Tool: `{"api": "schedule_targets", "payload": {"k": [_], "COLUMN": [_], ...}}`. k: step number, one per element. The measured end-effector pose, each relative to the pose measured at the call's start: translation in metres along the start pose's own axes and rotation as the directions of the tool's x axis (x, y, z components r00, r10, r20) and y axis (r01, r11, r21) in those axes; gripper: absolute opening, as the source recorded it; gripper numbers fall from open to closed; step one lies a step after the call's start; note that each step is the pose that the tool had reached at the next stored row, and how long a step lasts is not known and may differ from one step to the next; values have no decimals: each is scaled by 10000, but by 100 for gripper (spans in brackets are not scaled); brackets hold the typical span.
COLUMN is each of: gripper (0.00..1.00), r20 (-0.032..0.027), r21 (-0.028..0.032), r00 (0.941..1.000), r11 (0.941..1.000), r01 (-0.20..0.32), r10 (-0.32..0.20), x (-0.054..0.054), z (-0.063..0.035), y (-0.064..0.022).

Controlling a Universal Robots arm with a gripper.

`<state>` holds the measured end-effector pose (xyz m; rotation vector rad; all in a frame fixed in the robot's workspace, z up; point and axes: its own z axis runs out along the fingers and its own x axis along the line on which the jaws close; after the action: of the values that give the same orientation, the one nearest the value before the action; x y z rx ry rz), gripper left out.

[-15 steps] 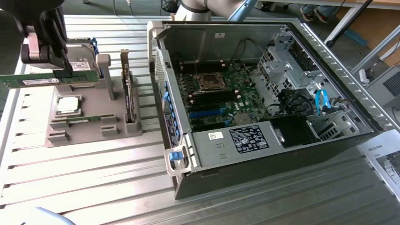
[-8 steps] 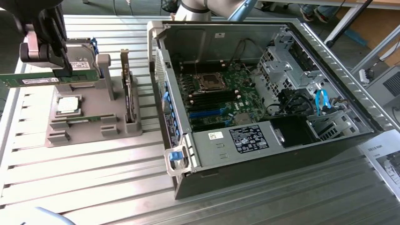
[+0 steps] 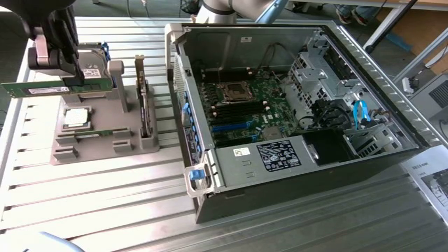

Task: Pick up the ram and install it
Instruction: 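Pick up the ram and move it above insertion slot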

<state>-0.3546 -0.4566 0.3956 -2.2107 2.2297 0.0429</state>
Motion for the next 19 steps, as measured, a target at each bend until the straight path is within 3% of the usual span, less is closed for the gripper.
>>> {"api": "schedule_targets", "payload": {"k": [19], "gripper": [12], "r20": [1], "r21": [1], "r00": [10000], "r11": [10000], "r01": [0], "r10": [0], "x": [-3], "z": [-5], "y": [-318]}}
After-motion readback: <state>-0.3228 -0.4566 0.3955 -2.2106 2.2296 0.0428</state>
